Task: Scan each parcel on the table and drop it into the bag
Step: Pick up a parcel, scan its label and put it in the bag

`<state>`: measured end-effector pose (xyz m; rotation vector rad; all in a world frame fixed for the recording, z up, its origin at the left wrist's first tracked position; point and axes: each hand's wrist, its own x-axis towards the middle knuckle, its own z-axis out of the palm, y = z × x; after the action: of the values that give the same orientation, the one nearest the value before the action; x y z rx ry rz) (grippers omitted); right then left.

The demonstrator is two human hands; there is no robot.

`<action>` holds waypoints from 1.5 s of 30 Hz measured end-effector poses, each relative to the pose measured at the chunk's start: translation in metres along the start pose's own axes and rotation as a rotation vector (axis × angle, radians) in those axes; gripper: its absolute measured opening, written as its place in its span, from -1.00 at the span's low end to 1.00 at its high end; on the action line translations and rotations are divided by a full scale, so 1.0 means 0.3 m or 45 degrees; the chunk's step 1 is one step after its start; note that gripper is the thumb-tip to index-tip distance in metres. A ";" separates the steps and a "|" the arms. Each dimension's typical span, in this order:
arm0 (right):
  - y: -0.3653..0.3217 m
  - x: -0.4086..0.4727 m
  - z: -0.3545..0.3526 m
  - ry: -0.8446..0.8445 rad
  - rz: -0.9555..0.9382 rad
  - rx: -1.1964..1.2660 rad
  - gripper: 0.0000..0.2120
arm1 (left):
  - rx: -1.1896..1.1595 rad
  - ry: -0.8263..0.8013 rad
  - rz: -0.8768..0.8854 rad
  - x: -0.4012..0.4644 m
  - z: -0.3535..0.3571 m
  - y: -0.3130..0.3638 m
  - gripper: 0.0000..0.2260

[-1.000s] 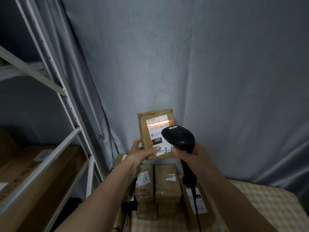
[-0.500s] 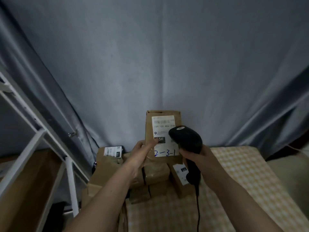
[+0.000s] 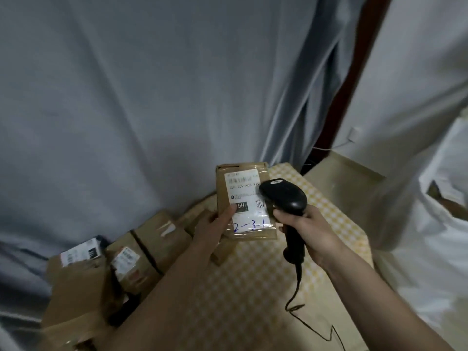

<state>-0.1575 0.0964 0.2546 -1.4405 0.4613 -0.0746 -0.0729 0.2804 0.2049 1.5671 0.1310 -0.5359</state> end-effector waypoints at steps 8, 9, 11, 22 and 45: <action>-0.054 -0.058 -0.490 0.237 -0.018 0.094 -0.85 | 0.234 -0.235 -0.041 0.017 0.531 0.059 -0.69; -0.056 -0.064 -0.566 0.280 -0.014 0.108 -0.86 | 0.251 -0.279 -0.043 0.017 0.612 0.062 -0.70; -0.054 -0.076 -0.719 0.369 -0.004 0.127 -0.85 | 0.281 -0.357 -0.046 0.022 0.774 0.058 -0.72; 0.000 -0.170 -1.428 0.691 0.081 0.218 -0.91 | 0.451 -0.704 -0.200 0.038 1.531 -0.082 -0.68; 0.020 0.359 -2.125 1.203 0.240 0.330 -0.88 | 1.191 -0.647 0.586 0.800 2.519 -0.006 -0.22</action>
<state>-0.2828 -0.5340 0.1835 -1.0294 1.3019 -0.6555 -0.0538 -0.5079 0.1222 2.1950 -0.9713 -0.6445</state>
